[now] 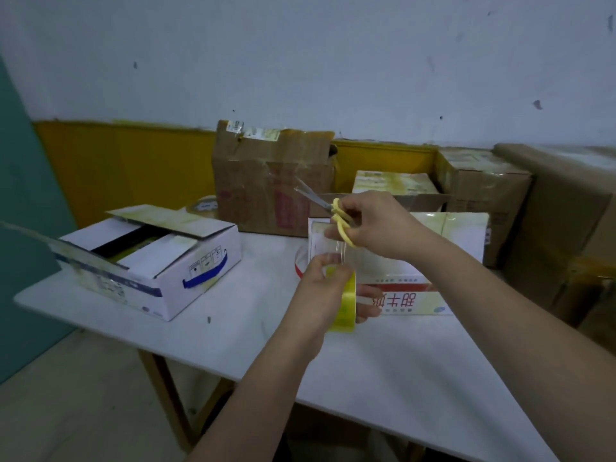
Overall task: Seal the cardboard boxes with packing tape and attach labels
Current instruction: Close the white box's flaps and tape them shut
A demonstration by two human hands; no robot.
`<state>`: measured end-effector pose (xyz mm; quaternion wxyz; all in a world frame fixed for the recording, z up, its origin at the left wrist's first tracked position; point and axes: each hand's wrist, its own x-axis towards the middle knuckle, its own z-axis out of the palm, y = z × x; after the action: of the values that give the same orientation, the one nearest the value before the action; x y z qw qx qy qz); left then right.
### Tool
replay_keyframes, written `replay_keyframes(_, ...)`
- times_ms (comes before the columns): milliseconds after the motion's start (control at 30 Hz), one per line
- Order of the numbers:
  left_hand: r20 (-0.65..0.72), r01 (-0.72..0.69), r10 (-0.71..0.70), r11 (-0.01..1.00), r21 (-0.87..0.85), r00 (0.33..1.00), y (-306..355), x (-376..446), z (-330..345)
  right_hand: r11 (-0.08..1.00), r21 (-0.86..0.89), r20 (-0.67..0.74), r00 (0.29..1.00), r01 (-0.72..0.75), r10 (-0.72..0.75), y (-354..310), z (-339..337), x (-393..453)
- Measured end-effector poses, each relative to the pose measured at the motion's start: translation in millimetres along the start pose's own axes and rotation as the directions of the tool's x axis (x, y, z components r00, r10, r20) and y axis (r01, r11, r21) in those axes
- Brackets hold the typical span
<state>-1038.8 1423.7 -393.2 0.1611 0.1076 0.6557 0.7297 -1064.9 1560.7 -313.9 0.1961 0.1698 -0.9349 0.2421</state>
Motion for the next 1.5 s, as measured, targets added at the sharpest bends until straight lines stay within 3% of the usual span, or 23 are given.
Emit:
replay_keyframes(200, 0.027, -0.074, 0.074, 0.997, -0.024, 0.997, 0, -5, 3, 0.999, -0.036, 0.056, 0.998, -0.010, 0.012, -2, -34, -17)
replay_keyframes(267, 0.023, -0.090, 0.090, 0.996, -0.013, 0.996, 2, -6, 1, 0.996, -0.084, 0.152, 0.987, -0.039, 0.051, -2, -62, -36)
replay_keyframes(333, 0.016, -0.089, 0.089, 0.996, -0.018, 0.996, 2, -7, -1, 0.977, -0.186, 0.335, 0.928, -0.104, 0.163, 2, -81, -54)
replay_keyframes(400, 0.010, -0.082, 0.082, 0.996, -0.025, 0.997, 0, -8, -2, 0.935, -0.323, 0.515, 0.803, -0.144, 0.301, 12, -85, -64)
replay_keyframes(467, 0.002, -0.082, 0.082, 0.996, -0.026, 0.997, -1, -9, -1, 0.906, -0.392, 0.592, 0.711, -0.157, 0.379, 24, -77, -65)
replay_keyframes(767, 0.000, -0.076, 0.076, 0.997, -0.031, 0.997, 1, -12, -2, 0.926, -0.372, 0.691, 0.646, -0.067, 0.325, 3, -53, -26)
replay_keyframes(867, -0.001, -0.071, 0.071, 0.997, -0.040, 0.997, 2, -9, -3, 0.919, -0.387, 0.665, 0.665, -0.082, 0.340, 1, -51, -18)
replay_keyframes(1000, -0.028, -0.027, 0.026, 0.999, -0.038, 0.999, 5, -4, -8, 0.916, -0.395, 0.552, 0.779, -0.070, 0.298, 5, -47, -12)
replay_keyframes(1133, 0.001, -0.007, 0.007, 1.000, -0.002, 1.000, 5, 5, -18, 0.898, -0.439, 0.497, 0.831, -0.008, 0.250, 10, -41, -13)
replay_keyframes(1233, 0.034, -0.010, 0.010, 1.000, 0.005, 0.999, 6, 11, -23, 0.820, -0.565, 0.435, 0.877, 0.090, 0.203, 18, -38, -15)
replay_keyframes(1333, 0.050, -0.012, 0.009, 0.997, 0.078, 0.999, 6, 17, -26, 0.794, -0.599, 0.441, 0.871, 0.107, 0.215, 23, -38, -23)
replay_keyframes(1500, 0.016, 0.019, -0.022, 0.987, 0.158, 1.000, 1, 22, -31, 0.830, -0.556, 0.503, 0.774, -0.051, 0.385, 33, -49, -37)
